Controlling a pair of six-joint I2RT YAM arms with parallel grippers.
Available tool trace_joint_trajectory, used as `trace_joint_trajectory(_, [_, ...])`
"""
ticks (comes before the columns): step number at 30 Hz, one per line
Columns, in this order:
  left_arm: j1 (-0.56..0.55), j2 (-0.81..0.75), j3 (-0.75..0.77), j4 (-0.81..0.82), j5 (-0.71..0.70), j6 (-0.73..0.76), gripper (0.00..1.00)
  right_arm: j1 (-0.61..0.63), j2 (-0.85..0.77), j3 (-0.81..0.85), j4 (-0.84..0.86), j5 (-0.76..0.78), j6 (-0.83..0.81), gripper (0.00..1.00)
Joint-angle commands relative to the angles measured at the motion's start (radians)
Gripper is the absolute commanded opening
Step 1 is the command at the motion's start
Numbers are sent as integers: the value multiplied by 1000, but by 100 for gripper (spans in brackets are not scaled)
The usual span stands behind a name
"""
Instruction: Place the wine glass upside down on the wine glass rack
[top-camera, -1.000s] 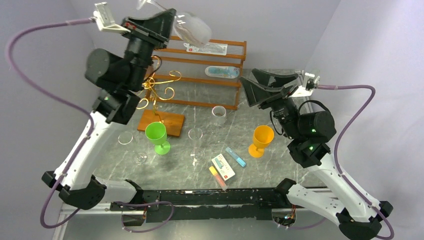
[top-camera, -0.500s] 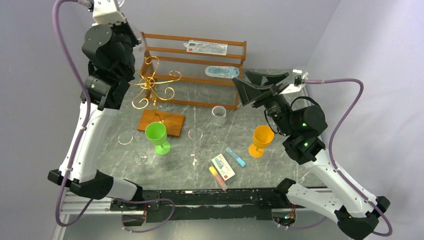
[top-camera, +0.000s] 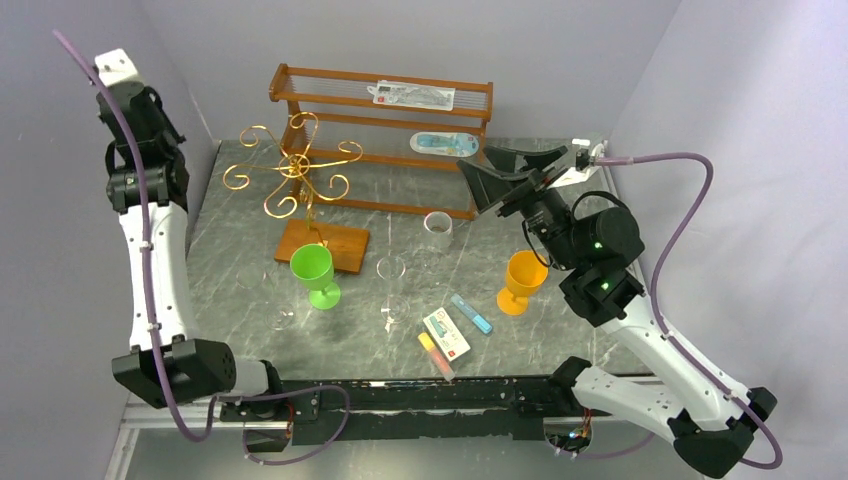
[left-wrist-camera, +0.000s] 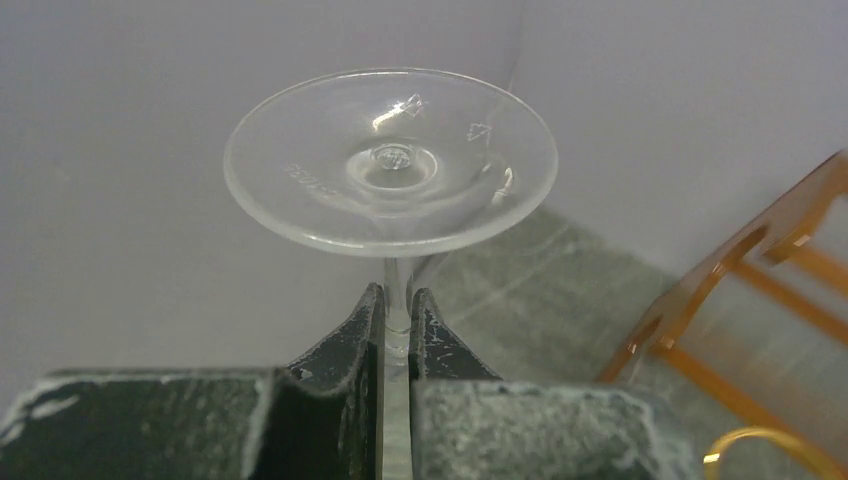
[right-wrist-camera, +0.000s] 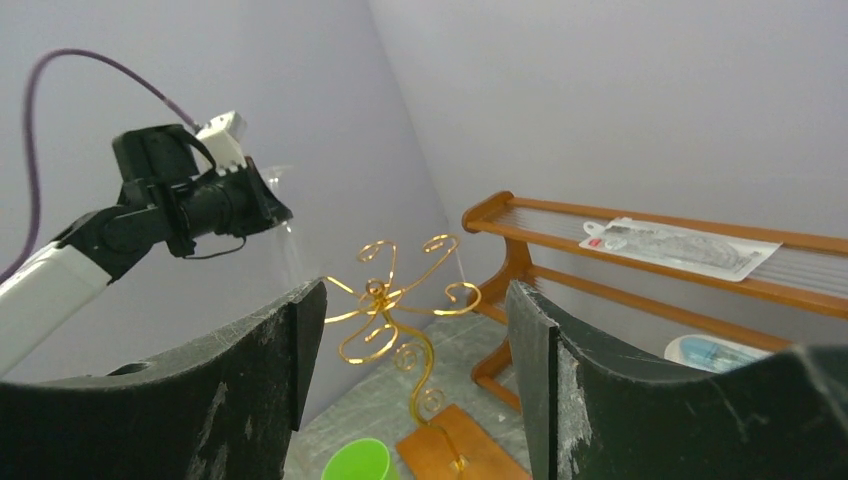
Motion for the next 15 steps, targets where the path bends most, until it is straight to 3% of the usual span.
trace_joint_trajectory(1, [122,-68,-150,47,306,-87,5,-3,-21,-51,-1,-19,3,70])
trace_joint_trajectory(8, [228,-209,-487,346,556,-107,5,-3,-45,-105,13,-23,22,70])
trace_joint_trajectory(15, [251,-249,-662,578,844,-45,5,-3,-50,-133,29,-22,48,70])
